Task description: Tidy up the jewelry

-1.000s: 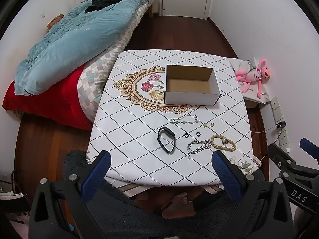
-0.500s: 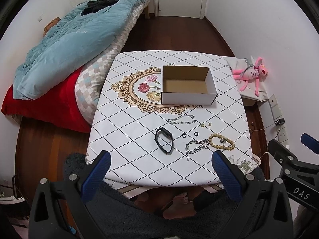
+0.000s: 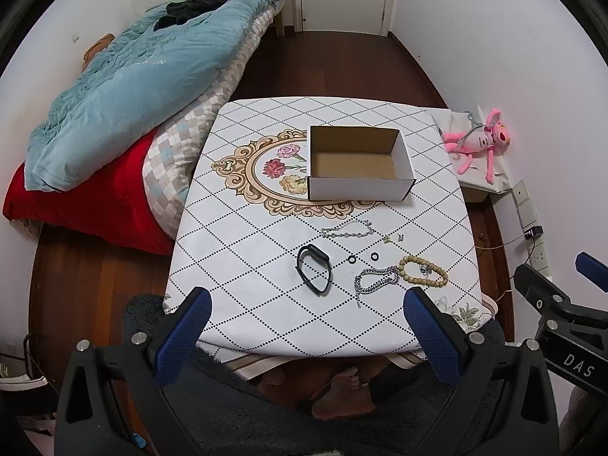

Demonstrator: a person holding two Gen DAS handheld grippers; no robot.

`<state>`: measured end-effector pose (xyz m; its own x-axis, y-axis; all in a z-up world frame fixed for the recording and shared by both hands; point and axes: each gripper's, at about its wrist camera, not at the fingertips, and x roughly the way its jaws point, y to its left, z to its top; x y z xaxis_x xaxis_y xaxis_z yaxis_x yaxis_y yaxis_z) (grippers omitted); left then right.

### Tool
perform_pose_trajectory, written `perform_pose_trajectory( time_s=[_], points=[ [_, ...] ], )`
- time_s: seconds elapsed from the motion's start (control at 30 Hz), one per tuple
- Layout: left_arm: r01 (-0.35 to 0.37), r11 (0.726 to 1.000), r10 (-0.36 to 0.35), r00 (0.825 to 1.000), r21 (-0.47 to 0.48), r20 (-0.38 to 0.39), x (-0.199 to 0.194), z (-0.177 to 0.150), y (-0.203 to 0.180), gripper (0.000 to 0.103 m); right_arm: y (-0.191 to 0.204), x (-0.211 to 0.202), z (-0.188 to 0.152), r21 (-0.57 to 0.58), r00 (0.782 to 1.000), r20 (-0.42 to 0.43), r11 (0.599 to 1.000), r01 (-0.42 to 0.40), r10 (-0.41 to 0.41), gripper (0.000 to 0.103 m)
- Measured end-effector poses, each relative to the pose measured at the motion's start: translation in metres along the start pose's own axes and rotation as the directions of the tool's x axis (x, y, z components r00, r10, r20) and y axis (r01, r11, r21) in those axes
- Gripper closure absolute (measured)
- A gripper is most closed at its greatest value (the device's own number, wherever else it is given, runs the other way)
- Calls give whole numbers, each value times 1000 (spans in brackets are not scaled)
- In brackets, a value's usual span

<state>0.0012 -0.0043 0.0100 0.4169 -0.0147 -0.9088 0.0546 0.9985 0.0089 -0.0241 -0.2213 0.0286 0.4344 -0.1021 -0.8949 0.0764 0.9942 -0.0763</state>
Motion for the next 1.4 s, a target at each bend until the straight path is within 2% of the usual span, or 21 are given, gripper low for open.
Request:
perform_pose_trajectory(
  time_s=[1.1, 1.27, 1.4],
  points=[
    [-6, 1000, 6, 1000, 7, 16, -4, 7, -2, 0, -2, -2, 4, -1, 1000, 5, 1000, 10, -10, 0],
    [-19, 1000, 19, 1000, 6, 21, 8, 14, -4, 0, -7, 1, 7, 29, 1000, 15, 1000, 10, -10, 0],
    [-71, 997, 70, 997, 17, 26, 38, 26, -2, 0, -20, 28, 14, 78, 1000, -2, 997, 28, -28, 0]
  ],
)
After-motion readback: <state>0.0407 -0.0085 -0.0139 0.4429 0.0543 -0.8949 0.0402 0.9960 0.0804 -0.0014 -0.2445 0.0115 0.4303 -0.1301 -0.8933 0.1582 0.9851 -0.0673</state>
